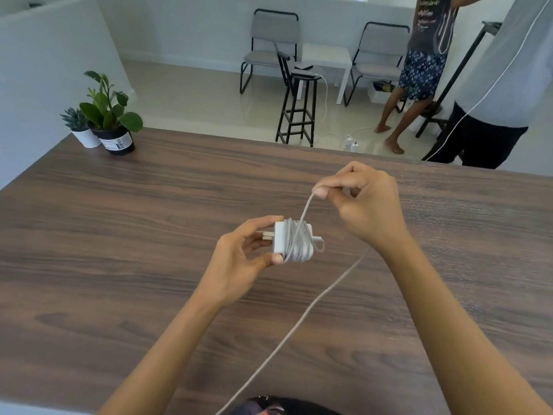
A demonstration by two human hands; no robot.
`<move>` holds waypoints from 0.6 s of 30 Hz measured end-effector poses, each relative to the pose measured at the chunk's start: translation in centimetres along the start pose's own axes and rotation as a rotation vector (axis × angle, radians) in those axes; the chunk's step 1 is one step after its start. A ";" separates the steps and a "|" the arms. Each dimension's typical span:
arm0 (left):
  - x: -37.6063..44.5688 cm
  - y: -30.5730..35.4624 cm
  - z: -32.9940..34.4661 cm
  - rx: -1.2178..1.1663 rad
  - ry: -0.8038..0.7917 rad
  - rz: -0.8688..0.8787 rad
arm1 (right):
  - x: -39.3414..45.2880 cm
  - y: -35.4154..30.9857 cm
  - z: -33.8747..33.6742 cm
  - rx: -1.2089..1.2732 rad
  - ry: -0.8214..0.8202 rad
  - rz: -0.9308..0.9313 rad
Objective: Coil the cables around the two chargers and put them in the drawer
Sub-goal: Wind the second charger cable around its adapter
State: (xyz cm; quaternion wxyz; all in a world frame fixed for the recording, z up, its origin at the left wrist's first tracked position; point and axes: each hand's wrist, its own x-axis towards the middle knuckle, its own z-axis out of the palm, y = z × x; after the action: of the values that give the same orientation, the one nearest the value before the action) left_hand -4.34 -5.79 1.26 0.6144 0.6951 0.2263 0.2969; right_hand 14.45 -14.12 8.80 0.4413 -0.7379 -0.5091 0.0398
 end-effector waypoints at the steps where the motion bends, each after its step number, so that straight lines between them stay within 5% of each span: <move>1: -0.2 0.5 0.1 -0.033 -0.025 -0.002 | 0.3 0.3 0.4 0.035 -0.014 0.038; 6: -0.4 2.4 -0.4 -0.179 -0.073 0.050 | 0.0 2.1 2.9 0.437 -0.103 0.312; 10: 0.0 3.0 -0.8 -0.212 0.048 0.086 | -2.8 4.4 5.2 0.466 -0.189 0.498; 14: 1.1 2.2 -1.0 -0.171 0.222 0.092 | -6.0 4.2 6.1 0.383 -0.334 0.468; 18: 2.1 0.6 -1.5 -0.100 0.357 0.092 | -8.0 3.6 5.5 0.170 -0.297 0.273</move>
State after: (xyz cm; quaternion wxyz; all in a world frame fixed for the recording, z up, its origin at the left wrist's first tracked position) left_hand -3.85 -3.39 2.26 0.5840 0.6096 0.2848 0.4540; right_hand 10.38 -17.39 -0.15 0.4128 -0.7461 -0.4587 0.2503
